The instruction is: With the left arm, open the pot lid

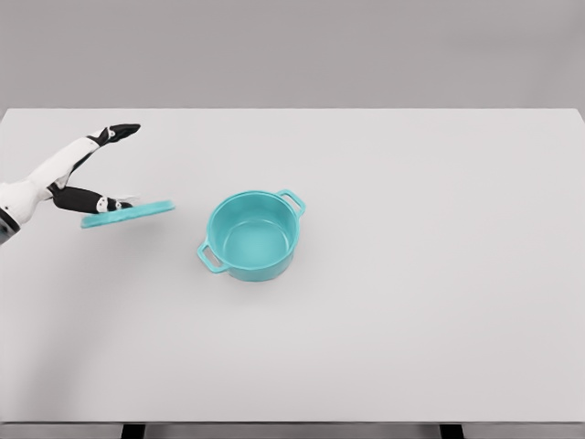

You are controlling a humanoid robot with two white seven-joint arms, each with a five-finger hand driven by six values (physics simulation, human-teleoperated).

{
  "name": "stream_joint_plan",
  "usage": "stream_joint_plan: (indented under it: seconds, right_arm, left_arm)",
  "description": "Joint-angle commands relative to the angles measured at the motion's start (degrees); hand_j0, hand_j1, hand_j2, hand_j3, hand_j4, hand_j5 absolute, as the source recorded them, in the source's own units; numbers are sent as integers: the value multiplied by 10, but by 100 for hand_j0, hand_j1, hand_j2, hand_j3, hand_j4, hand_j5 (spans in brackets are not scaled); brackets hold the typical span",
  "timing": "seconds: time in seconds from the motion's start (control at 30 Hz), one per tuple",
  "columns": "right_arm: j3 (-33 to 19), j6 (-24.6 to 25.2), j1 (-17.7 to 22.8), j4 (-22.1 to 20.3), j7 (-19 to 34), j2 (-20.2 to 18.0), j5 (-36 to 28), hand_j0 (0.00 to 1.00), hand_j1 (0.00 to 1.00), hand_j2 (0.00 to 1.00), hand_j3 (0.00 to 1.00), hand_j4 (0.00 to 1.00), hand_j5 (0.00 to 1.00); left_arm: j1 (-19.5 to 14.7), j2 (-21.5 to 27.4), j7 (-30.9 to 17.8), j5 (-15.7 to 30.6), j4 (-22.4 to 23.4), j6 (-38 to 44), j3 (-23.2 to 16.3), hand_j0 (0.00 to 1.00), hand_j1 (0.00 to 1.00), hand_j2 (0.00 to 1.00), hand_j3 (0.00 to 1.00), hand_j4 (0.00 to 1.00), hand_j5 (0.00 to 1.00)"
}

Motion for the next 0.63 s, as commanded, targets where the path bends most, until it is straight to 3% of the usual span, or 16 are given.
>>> stream_joint_plan:
  seconds: [0.0, 0.5, 0.6]
  right_arm:
    - [0, 0, 0, 0, 0, 0, 0, 100, 100, 100, 100, 100, 100]
    - [0, 0, 0, 0, 0, 0, 0, 100, 100, 100, 100, 100, 100]
    - [0, 0, 0, 0, 0, 0, 0, 100, 100, 100, 100, 100, 100]
  left_arm:
    - [1, 2, 0, 4, -2, -2, 2, 100, 100, 100, 100, 100, 100]
    - [9, 4, 0, 3, -3, 0, 6, 100, 100, 100, 100, 100, 100]
    - [11, 4, 0, 5, -3, -1, 25, 100, 100, 100, 100, 100, 100]
